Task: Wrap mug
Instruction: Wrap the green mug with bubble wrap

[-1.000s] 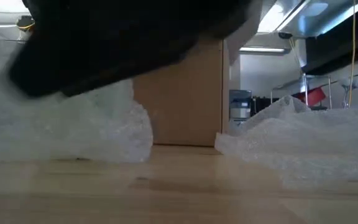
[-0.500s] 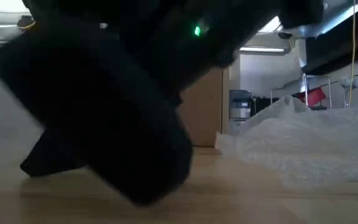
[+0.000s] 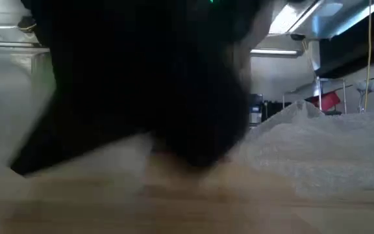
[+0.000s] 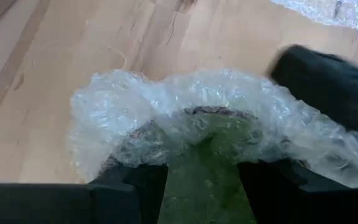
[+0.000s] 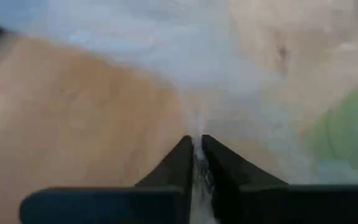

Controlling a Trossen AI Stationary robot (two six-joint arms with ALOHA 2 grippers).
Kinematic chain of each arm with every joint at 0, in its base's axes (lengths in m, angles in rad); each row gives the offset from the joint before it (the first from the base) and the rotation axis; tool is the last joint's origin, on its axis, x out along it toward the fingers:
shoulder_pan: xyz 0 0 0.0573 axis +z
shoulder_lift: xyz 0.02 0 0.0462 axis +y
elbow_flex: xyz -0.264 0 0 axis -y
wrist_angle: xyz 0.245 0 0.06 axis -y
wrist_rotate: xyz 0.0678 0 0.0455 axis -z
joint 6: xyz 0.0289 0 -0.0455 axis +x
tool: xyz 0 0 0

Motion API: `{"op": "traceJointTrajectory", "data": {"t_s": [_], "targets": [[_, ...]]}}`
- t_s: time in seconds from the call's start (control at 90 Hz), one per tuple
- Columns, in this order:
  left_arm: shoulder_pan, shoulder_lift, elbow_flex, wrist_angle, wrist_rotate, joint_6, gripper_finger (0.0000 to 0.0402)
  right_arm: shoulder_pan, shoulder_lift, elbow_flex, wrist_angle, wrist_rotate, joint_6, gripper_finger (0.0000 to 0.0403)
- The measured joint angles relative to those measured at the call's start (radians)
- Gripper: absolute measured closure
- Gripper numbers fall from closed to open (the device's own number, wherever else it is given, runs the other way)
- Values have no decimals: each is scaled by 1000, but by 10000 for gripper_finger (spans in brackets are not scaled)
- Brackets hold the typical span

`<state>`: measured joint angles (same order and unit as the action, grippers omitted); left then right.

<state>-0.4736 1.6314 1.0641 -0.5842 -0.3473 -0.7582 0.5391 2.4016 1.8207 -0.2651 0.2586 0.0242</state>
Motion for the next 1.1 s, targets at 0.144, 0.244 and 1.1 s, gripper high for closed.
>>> {"op": "traceJointTrajectory", "data": {"t_s": [0.144, 0.244, 1.1], "targets": [[0, 0, 0, 1, 4, 2, 231, 38, -3, 112, -234, -81, 24, 397], [0, 0, 0, 0, 4, -2, 231, 60, -3, 159, -370, -96, 30, 401], [1, 1, -2, -6, 11, -21, 231, 129, -6, 292, -673, -203, 210, 272]]}}
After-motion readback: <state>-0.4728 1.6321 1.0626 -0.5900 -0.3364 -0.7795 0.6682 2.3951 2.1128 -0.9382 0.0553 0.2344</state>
